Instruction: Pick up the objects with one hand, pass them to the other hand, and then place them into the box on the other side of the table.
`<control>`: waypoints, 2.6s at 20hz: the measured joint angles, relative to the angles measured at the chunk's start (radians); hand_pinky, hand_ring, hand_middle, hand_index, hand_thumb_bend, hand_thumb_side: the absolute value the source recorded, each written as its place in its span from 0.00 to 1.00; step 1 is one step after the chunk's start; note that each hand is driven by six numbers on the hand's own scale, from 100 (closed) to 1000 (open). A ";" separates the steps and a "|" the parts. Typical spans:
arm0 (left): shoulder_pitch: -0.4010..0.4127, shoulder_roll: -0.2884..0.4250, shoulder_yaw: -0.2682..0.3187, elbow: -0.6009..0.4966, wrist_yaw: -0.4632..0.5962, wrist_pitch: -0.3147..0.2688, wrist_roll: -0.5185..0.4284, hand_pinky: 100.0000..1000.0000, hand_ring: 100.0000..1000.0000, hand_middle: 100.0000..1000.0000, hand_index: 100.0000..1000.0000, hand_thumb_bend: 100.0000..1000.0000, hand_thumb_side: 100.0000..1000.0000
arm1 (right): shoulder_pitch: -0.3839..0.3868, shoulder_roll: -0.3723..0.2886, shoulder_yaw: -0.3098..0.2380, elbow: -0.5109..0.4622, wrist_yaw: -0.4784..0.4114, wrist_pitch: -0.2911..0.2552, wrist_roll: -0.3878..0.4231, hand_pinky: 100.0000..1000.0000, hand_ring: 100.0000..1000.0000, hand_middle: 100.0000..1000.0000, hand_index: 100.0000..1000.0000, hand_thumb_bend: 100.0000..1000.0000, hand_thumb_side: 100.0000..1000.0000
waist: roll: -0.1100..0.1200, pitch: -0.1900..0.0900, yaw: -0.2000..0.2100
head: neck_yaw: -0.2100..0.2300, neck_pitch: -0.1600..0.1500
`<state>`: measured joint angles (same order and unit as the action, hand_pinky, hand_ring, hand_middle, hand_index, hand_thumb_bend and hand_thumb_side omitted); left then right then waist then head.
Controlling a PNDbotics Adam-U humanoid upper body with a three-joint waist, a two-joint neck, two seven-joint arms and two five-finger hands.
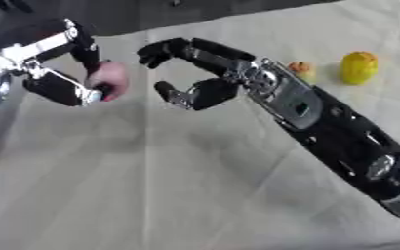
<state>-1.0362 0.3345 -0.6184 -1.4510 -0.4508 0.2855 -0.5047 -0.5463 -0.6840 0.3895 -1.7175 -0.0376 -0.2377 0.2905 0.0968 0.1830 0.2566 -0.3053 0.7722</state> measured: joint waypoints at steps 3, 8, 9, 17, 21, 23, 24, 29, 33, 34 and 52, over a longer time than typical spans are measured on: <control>0.006 0.021 0.007 0.000 -0.003 -0.001 0.000 0.69 0.49 0.36 0.34 0.25 0.00 | 0.001 -0.001 0.001 0.002 0.007 0.000 0.000 0.99 0.84 0.82 0.93 0.00 0.42 | 0.000 0.000 0.000 | 0.000 0.000; 0.022 0.087 0.038 0.000 -0.008 0.000 0.014 0.69 0.49 0.36 0.34 0.28 0.00 | 0.002 -0.008 0.001 0.002 0.014 0.000 0.000 0.99 0.84 0.82 0.92 0.00 0.41 | 0.000 0.000 0.000 | 0.013 0.000; 0.026 0.105 0.048 0.000 -0.008 0.002 0.020 0.69 0.49 0.36 0.34 0.28 0.00 | 0.003 -0.008 0.001 0.002 0.014 0.000 0.000 0.99 0.84 0.82 0.92 0.00 0.41 | 0.000 0.000 0.000 | 0.018 0.000; 0.061 0.220 0.123 0.020 0.016 0.006 0.064 0.70 0.49 0.36 0.34 0.28 0.00 | 0.010 -0.017 0.000 -0.007 0.014 -0.002 -0.002 0.98 0.84 0.82 0.92 0.00 0.40 | 0.000 0.000 0.001 | 0.071 0.000; 0.078 0.253 0.149 0.032 0.025 0.008 0.080 0.70 0.49 0.36 0.34 0.26 0.00 | 0.011 -0.018 0.000 -0.014 0.014 -0.004 -0.004 0.98 0.84 0.82 0.92 0.00 0.38 | 0.000 0.000 0.001 | 0.096 0.000; 0.087 0.267 0.162 0.038 0.029 0.012 0.088 0.70 0.49 0.36 0.34 0.27 0.00 | 0.012 -0.023 -0.002 -0.020 0.014 -0.007 -0.007 0.98 0.84 0.82 0.92 0.00 0.38 | 0.000 0.000 0.001 | 0.109 0.000; 0.091 0.274 0.168 0.042 0.031 0.013 0.092 0.70 0.49 0.36 0.34 0.27 0.00 | 0.013 -0.026 -0.004 -0.022 0.014 -0.008 -0.008 0.98 0.84 0.82 0.92 0.00 0.38 | 0.000 0.000 0.001 | 0.115 0.000; 0.114 0.308 0.199 0.073 0.030 0.020 0.114 0.70 0.49 0.36 0.34 0.27 0.00 | 0.019 -0.030 -0.006 -0.027 0.014 -0.010 -0.011 0.98 0.84 0.82 0.92 0.00 0.38 | 0.000 0.000 -0.004 | 0.146 0.000; 0.123 0.317 0.226 0.122 0.022 0.021 0.130 0.70 0.49 0.36 0.34 0.27 0.00 | 0.020 -0.034 -0.006 -0.033 0.015 -0.013 -0.013 0.98 0.84 0.82 0.92 0.00 0.38 | 0.000 0.000 -0.005 | 0.165 0.000; 0.123 0.317 0.233 0.135 0.019 0.020 0.135 0.70 0.49 0.36 0.34 0.27 0.00 | 0.020 -0.034 -0.006 -0.035 0.015 -0.014 -0.013 0.98 0.84 0.82 0.92 0.00 0.38 | 0.000 0.000 -0.006 | 0.169 0.000; 0.117 0.303 0.332 0.409 -0.087 0.010 0.221 0.70 0.50 0.36 0.35 0.27 0.00 | 0.036 -0.034 -0.006 -0.070 0.040 -0.034 -0.019 0.97 0.83 0.81 0.91 0.00 0.37 | -0.038 0.008 -0.017 | 0.228 0.000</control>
<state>-0.9195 0.6378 -0.2868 -1.0418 -0.5374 0.2953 -0.2836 -0.5099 -0.7175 0.3836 -1.7875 0.0028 -0.2721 0.2717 0.0585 0.1915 0.2391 -0.0771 0.7722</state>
